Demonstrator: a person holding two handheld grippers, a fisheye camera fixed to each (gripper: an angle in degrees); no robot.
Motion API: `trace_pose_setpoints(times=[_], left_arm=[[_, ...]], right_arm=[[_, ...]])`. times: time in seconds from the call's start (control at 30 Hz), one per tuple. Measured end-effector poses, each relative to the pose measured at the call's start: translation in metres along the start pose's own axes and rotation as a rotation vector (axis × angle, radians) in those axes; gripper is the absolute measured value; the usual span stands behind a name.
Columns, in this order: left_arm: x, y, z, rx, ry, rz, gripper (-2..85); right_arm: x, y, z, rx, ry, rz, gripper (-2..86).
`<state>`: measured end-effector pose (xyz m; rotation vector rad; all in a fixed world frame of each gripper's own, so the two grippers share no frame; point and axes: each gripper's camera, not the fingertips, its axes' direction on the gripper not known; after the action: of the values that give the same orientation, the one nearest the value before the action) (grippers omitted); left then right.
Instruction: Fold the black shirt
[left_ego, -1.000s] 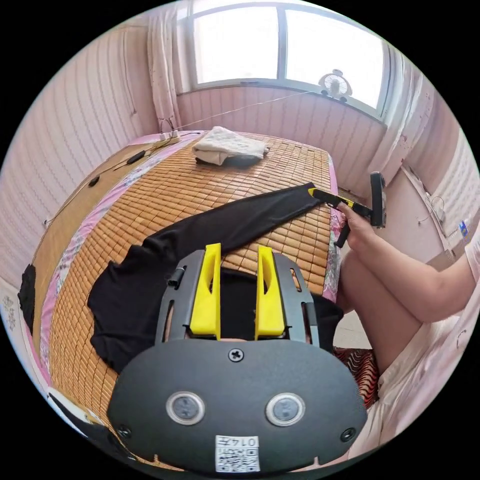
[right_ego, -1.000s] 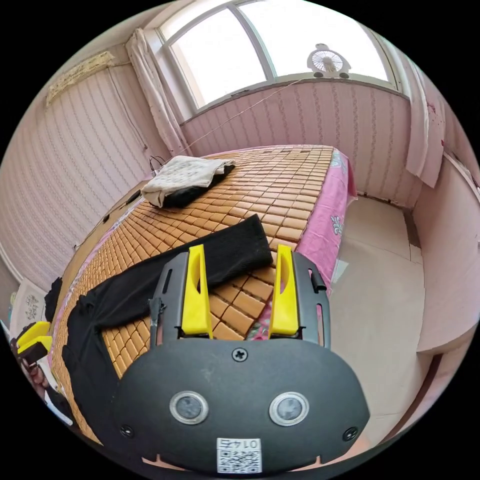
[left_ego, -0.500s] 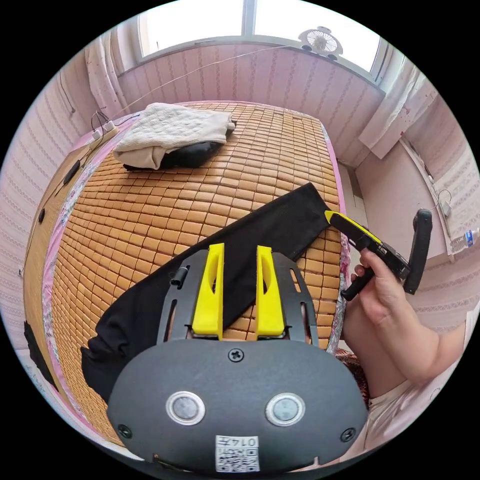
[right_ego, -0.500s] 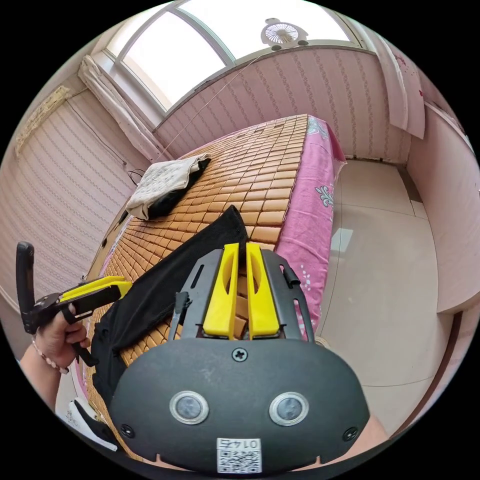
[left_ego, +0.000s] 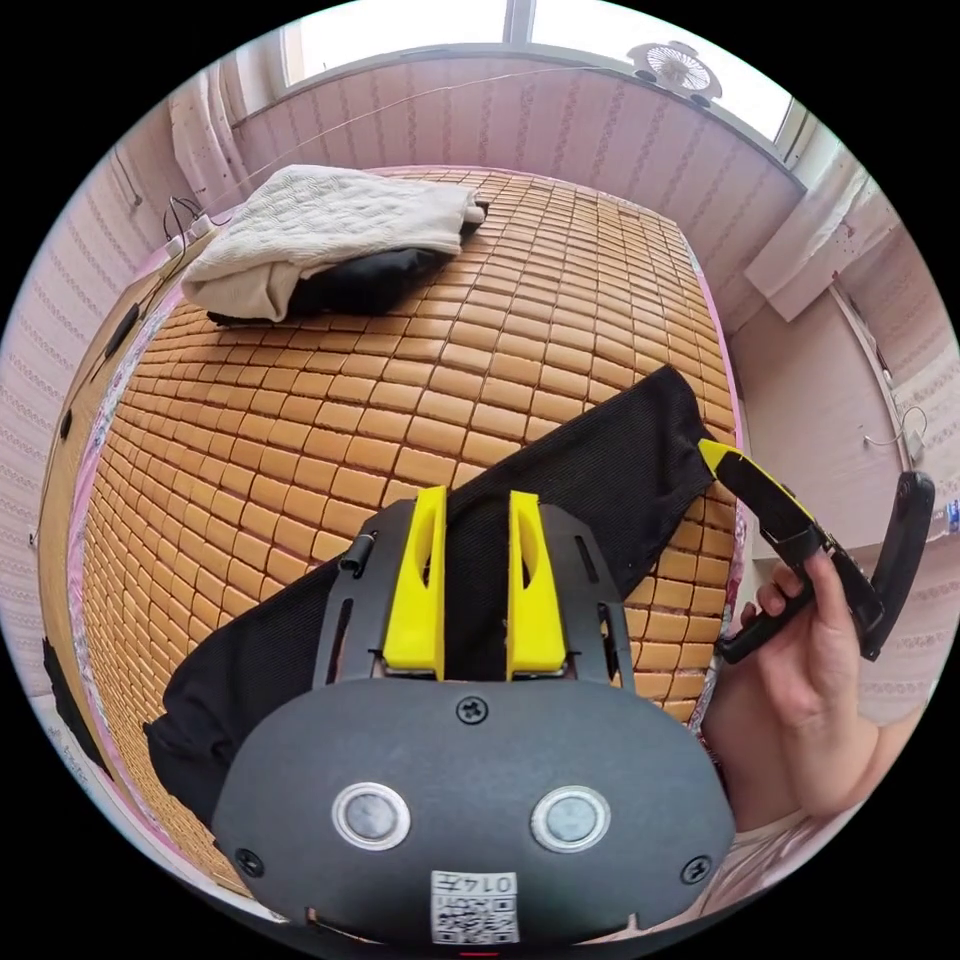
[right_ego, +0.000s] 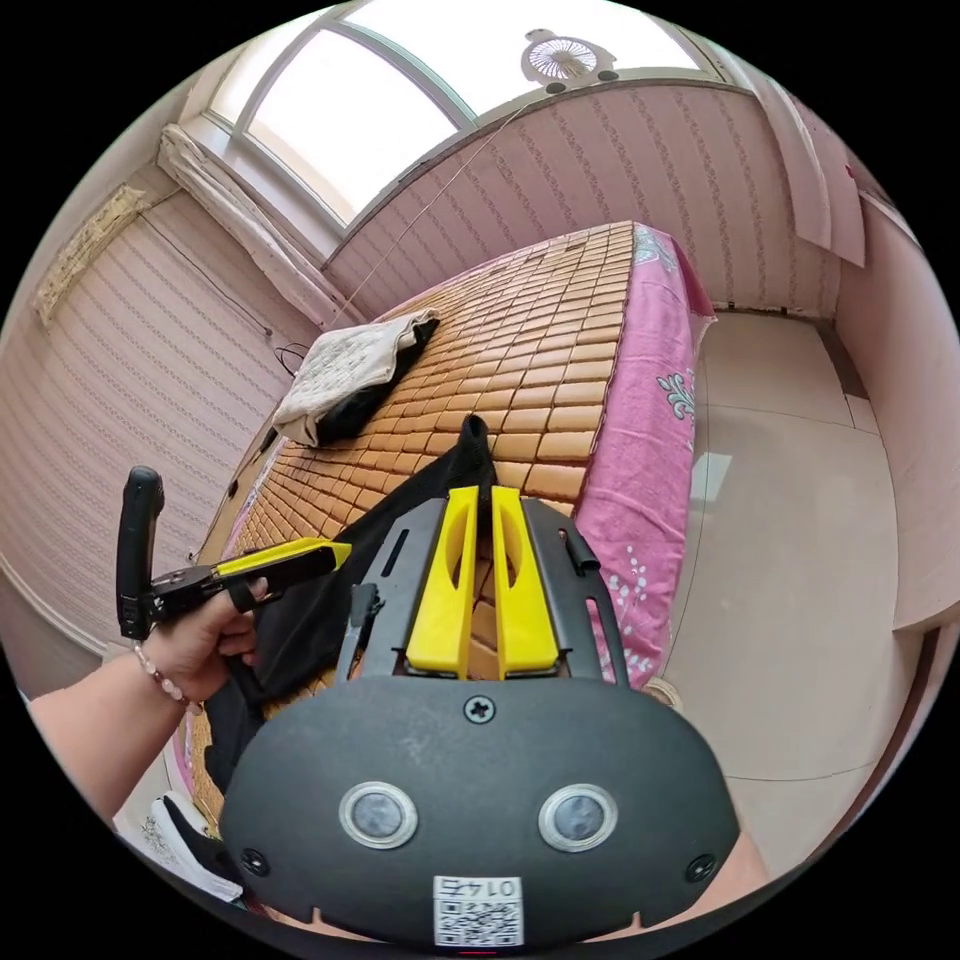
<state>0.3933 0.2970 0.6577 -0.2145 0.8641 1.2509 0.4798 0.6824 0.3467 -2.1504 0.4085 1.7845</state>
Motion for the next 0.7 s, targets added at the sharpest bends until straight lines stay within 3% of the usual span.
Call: trace_pose_setpoints(times=[0.07, 0.3, 0.4, 0.53, 0.7], left_arm=[[-0.007, -0.002, -0.006, -0.01, 0.048, -0.038, 0.8], [-0.026, 0.015, -0.056, 0.074, 0.035, -0.048, -0.9], [-0.038, 0.033, -0.101, 0.139, -0.037, -0.038, -0.9], [-0.076, 0.097, -0.19, 0.28, -0.1, -0.117, -0.9], [-0.098, 0.229, -0.305, 0.464, -0.179, -0.261, -0.6]], right_arm=[[0.014, 0.0, -0.003, 0.018, -0.046, 0.046, 1.3], [0.018, 0.013, -0.017, 0.061, -0.187, 0.011, 1.0], [0.015, 0.017, -0.028, 0.085, -0.478, -0.031, 0.9], [-0.005, 0.027, -0.046, 0.07, -1.061, -0.201, 0.7], [-0.099, 0.083, -0.107, -0.032, -1.522, -0.759, 0.7]])
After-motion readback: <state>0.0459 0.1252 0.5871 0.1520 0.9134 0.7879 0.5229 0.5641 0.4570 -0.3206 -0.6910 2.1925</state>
